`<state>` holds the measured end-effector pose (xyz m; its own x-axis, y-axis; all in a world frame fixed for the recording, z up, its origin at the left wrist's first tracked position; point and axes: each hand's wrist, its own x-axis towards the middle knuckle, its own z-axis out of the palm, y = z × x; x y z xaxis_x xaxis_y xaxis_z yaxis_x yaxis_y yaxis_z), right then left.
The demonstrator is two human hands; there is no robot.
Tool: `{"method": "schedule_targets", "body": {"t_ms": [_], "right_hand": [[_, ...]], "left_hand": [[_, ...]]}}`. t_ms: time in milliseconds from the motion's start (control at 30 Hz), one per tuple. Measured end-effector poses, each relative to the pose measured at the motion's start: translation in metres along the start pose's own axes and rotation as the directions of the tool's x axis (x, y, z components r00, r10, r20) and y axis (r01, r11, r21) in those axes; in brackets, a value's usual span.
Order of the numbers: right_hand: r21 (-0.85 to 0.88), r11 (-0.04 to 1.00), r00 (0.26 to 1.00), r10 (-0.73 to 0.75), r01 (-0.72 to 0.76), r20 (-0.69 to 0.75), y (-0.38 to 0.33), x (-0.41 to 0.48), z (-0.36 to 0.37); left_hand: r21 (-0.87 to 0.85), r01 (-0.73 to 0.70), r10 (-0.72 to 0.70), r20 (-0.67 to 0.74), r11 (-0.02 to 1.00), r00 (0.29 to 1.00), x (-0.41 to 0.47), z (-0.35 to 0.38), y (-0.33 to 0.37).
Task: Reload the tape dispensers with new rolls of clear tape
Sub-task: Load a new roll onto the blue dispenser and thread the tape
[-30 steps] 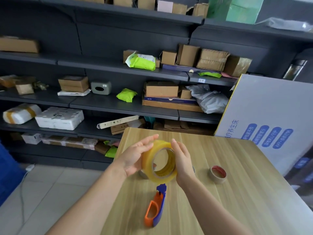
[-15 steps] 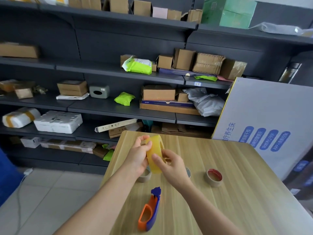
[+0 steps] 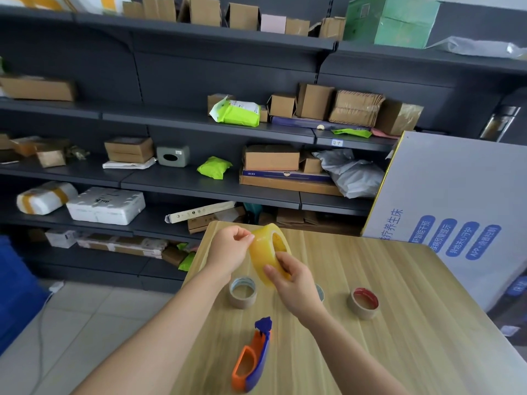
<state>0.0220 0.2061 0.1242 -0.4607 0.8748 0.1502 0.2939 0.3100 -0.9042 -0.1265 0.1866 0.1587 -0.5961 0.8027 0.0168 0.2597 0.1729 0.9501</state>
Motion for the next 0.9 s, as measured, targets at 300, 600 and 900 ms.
{"method": "schedule_targets", "body": {"t_ms": [300,600,900], "right_hand": [[0.011,1.0,1.0,0.016,-0.017,0.021,0.005,0.005,-0.005],[0.016,0.999,0.999,0.035,-0.035,0.031,0.003,0.014,-0.006],[0.094,0.992,0.994,0.082,-0.089,0.074,-0.004,0.017,-0.016]], "left_hand": [[0.226,-0.205,0.215,-0.021,0.952,0.976,0.003,-0.005,0.002],[0.403,-0.401,0.444,-0.014,0.822,0.896,-0.001,0.011,-0.001],[0.089,-0.318,0.322,-0.035,0.944,0.946,0.002,0.012,0.002]]}}
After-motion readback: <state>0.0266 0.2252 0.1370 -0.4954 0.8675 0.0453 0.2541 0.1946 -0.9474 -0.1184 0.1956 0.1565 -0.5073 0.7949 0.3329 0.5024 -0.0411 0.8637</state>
